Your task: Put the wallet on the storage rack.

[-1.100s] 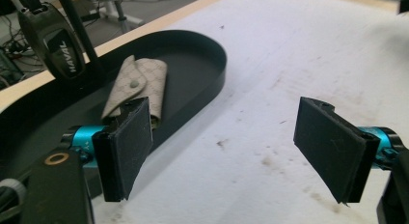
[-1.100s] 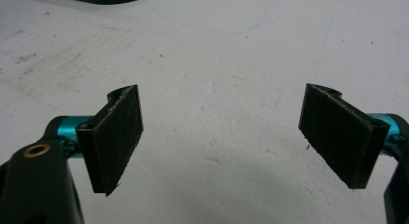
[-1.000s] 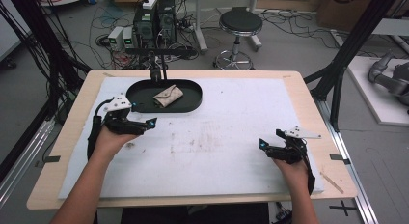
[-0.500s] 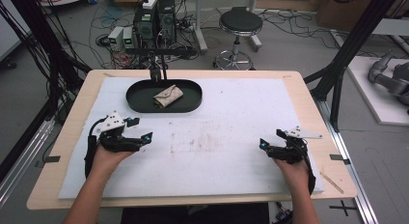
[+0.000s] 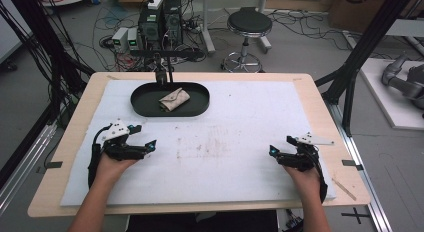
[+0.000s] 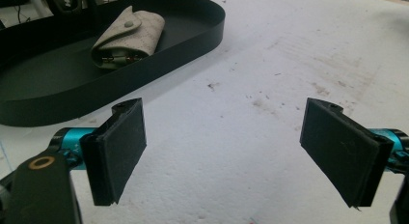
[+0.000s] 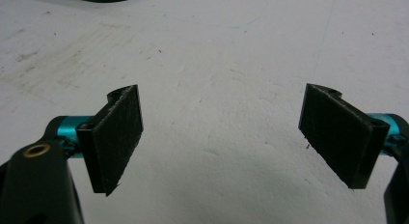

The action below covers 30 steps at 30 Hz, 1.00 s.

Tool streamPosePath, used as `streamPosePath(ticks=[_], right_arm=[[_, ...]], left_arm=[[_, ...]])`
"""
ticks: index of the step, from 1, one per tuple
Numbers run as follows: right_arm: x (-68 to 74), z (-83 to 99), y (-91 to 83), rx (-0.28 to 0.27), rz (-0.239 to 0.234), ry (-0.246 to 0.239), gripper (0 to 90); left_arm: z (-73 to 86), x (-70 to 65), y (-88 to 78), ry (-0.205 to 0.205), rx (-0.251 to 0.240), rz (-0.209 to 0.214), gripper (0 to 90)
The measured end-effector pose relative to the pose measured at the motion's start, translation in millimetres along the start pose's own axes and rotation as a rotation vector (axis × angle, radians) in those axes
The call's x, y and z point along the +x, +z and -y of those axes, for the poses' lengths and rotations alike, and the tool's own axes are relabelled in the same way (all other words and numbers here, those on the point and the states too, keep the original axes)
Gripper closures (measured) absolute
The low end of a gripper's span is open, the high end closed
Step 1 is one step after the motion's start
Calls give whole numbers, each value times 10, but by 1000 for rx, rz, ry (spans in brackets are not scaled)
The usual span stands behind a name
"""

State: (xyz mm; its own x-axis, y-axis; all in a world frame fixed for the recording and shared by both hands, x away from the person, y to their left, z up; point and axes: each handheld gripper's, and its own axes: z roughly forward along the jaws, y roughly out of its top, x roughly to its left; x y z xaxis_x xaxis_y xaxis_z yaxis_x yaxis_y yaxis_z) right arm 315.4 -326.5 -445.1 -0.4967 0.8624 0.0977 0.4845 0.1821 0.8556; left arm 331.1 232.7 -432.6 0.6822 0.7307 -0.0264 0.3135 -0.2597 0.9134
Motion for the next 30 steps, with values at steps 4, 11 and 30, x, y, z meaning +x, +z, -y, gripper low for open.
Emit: streamPosePath(ticks=[4, 11, 30], right_arm=[[-17, 7, -2, 2, 2, 4, 159], [-12, -7, 21, 7, 3, -1, 159], [-3, -26, 33, 11, 8, -5, 159]], left_arm=[[21, 23, 8, -14, 19, -12, 159], [40, 10, -19, -17, 18, -2, 159], [56, 15, -26, -17, 28, -5, 159]])
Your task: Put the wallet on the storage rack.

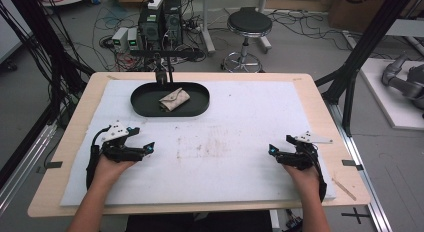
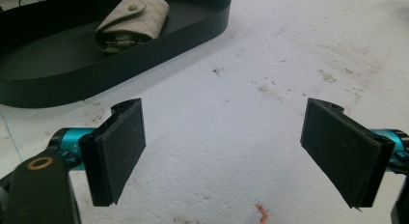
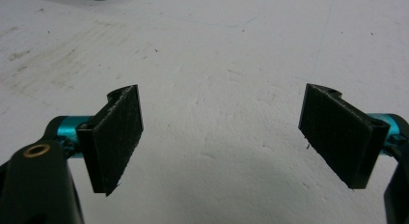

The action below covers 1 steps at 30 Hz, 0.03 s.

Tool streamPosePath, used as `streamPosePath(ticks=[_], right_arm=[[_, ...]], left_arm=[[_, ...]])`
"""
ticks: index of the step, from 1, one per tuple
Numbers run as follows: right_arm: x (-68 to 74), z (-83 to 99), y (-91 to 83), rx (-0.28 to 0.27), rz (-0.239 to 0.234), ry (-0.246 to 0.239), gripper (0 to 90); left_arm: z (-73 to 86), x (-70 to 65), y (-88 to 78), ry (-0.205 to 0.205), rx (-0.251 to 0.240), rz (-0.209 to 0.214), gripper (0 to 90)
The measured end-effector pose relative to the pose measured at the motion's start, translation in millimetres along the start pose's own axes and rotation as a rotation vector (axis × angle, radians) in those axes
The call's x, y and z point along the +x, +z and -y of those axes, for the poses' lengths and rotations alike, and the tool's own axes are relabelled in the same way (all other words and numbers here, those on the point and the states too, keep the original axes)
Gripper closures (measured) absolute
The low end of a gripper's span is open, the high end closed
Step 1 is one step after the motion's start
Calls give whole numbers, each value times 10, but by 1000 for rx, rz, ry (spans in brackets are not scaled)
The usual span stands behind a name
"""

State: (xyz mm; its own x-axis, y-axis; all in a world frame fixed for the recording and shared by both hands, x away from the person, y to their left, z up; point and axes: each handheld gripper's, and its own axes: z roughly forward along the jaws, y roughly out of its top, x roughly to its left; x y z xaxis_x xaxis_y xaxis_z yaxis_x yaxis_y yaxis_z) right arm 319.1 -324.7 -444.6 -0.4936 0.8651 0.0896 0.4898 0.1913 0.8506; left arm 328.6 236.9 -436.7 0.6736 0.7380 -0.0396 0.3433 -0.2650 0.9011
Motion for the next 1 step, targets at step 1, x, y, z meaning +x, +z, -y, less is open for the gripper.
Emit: streamPosePath(ticks=[1], right_arm=[[0, 0, 0, 0, 0, 0, 159]], left_arm=[[1, 0, 0, -2, 1, -1, 159]])
